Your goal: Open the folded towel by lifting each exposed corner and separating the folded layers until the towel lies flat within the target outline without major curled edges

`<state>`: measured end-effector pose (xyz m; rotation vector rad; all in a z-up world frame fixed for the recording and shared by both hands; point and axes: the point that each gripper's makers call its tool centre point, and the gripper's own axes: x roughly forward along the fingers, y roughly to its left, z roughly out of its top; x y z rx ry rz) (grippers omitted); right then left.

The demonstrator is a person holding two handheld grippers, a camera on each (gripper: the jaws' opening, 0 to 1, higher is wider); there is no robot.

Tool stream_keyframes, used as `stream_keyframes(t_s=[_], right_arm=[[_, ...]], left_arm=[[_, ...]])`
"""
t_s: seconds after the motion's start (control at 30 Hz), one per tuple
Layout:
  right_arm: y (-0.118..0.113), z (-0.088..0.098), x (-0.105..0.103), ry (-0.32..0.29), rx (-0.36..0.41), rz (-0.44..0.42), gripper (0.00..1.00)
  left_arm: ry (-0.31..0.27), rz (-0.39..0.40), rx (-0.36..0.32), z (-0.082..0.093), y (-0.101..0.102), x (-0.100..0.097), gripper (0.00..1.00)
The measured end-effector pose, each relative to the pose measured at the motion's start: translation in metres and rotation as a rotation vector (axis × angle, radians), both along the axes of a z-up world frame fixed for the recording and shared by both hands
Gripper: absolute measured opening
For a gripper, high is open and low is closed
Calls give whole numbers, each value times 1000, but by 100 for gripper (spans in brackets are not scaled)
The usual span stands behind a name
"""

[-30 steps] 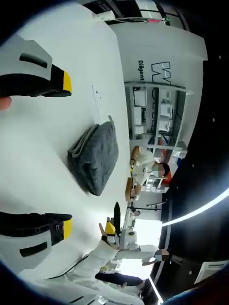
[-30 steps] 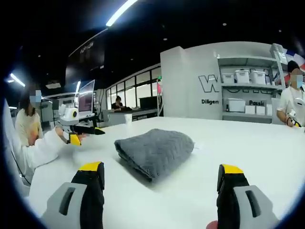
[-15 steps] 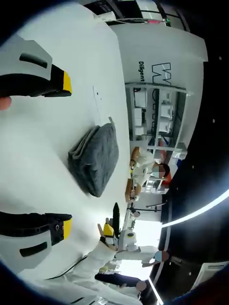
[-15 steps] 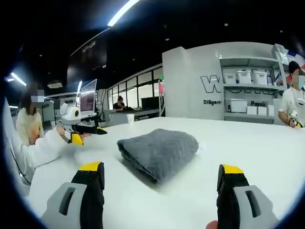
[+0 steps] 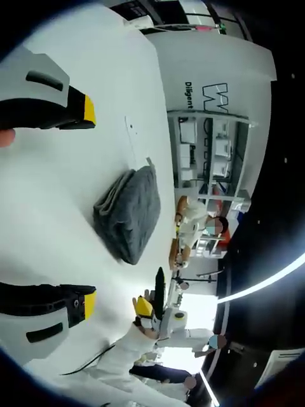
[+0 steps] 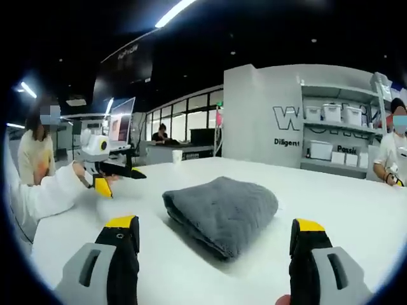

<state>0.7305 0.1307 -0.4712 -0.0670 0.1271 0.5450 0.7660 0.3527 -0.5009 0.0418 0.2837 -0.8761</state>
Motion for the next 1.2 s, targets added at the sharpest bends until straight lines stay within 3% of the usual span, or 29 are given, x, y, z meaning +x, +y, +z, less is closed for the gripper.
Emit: stream_keyframes(t_s=[0.23,0.6,1.03,1.2], right_arm=[[44,5,11,0,-16,53,99],[84,-10,38,15,-87,75,93],[123,-29,45,14,-212,129,77],[132,-32,45,-26,-295,143,71]], left_arm=[[10,15,-8,-2,8,3,100],[1,30,-32,3,12,0,100],[-9,38,-36,5,13,-2,100],[-6,43,-36,4,14,-1,100]])
